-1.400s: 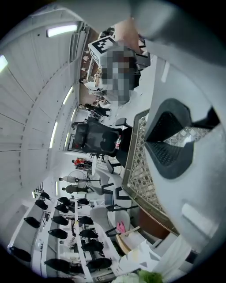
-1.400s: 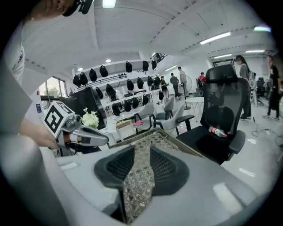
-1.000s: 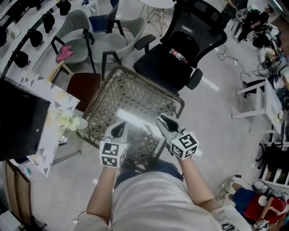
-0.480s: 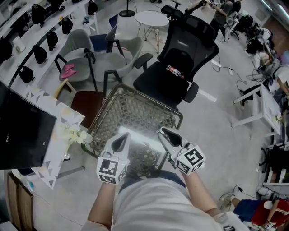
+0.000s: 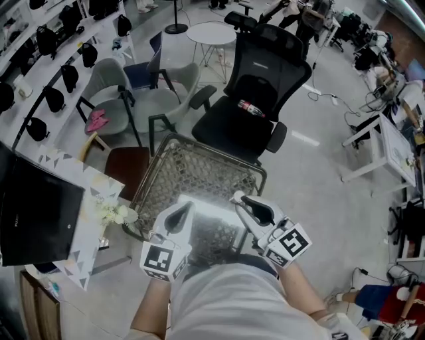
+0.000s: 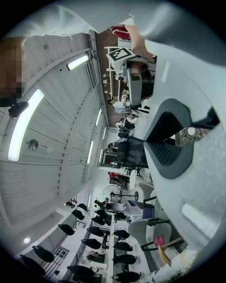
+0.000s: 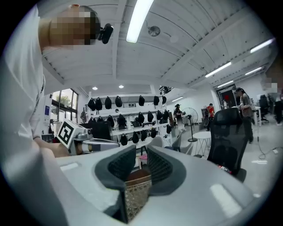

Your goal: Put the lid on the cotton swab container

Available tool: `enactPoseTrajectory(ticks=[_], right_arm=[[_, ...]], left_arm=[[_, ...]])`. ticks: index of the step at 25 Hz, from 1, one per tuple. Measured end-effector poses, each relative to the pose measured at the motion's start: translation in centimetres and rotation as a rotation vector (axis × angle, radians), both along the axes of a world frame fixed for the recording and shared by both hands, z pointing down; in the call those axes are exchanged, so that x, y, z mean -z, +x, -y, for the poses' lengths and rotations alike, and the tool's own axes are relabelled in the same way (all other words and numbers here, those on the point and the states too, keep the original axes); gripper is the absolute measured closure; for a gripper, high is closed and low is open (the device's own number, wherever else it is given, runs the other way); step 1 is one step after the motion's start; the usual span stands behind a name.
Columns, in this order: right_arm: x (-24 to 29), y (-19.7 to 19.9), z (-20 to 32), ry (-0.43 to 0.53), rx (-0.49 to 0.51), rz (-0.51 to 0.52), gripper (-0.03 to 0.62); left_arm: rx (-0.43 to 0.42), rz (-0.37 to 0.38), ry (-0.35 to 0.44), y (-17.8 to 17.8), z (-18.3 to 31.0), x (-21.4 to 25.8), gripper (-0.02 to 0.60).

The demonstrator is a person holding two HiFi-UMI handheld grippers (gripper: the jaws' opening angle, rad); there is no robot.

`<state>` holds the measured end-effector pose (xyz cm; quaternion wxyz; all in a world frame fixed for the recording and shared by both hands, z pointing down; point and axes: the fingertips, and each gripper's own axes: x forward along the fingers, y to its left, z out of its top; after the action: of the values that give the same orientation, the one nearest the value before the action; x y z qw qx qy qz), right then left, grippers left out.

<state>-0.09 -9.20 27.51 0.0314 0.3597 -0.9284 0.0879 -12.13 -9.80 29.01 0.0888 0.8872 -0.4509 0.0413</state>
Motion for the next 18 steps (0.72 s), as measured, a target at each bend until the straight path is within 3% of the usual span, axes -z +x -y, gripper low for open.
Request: enactPoseTrajectory(ticks=[12, 18], right_arm=[[1.9, 1.5, -1.0, 0.075, -0.023, 0.019, 0.511], [1.6, 1.9, -1.0, 0.059, -0.039, 0.021, 0.511]], left_arm=[[-0.021, -0.008, 0.011, 1.2, -0.4, 0.7, 0.574], [-0.014, -0.002, 0.006, 1.3, -0.5, 0.5, 0.572]])
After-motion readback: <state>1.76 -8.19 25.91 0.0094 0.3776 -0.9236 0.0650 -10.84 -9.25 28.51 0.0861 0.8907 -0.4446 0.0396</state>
